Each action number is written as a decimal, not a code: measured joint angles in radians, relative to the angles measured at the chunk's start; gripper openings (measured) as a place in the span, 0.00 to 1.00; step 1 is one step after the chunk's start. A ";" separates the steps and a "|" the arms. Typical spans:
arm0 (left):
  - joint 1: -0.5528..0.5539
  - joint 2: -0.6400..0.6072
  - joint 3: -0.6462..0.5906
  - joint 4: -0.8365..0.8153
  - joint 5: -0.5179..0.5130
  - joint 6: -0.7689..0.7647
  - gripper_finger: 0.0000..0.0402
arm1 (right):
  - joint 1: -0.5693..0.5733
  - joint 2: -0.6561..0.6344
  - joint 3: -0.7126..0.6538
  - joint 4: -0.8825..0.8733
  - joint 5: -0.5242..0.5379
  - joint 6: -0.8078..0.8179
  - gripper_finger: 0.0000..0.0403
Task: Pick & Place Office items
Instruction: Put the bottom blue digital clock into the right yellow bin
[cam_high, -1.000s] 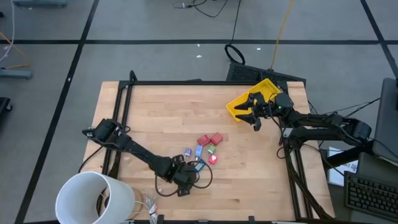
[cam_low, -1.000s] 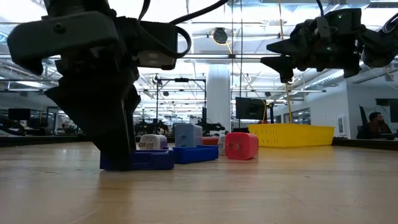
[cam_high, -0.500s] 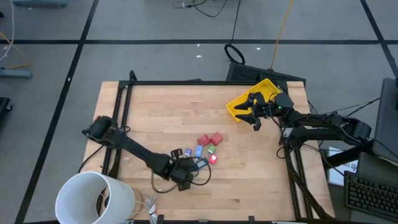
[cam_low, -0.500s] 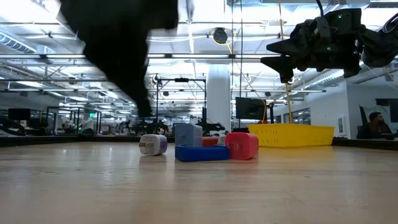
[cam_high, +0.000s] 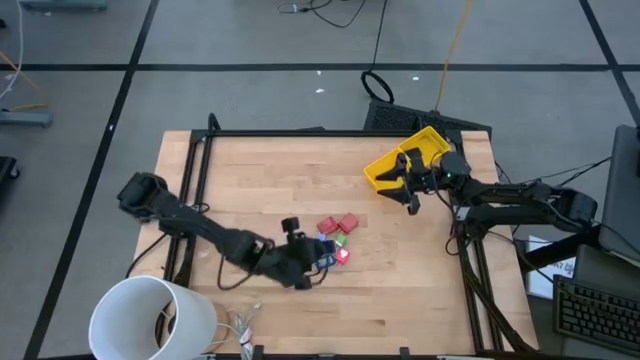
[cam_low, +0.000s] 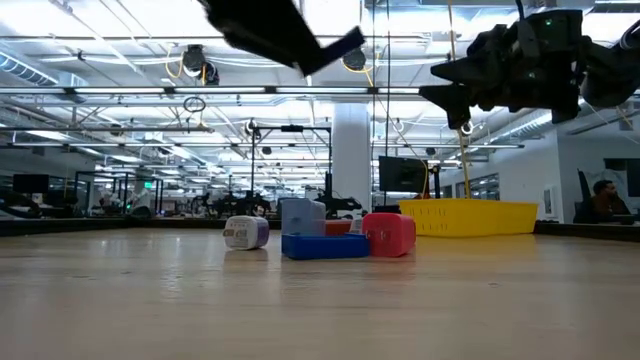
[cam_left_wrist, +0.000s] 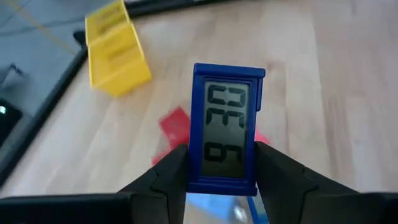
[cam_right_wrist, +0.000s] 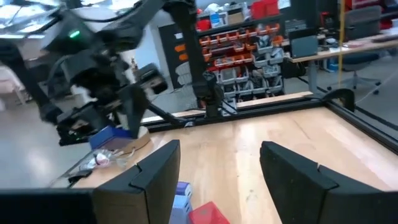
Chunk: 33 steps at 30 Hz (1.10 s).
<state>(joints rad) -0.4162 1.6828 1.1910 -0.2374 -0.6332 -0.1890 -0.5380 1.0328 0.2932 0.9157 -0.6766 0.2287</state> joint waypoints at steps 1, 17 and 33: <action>0.022 -0.001 -0.013 0.048 0.025 0.035 0.38 | 0.014 0.000 0.000 0.000 0.000 -0.018 0.52; 0.349 -0.001 -0.265 0.889 0.516 0.285 0.39 | 0.283 0.000 0.000 -0.066 0.413 -0.343 0.61; 0.381 0.007 -0.273 0.999 0.610 0.304 0.41 | 0.532 0.149 0.034 0.270 0.584 -0.313 0.73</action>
<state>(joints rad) -0.0349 1.6897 0.9184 0.7620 -0.0235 0.1154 -0.0060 1.1819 0.3270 1.1856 -0.0924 -0.0841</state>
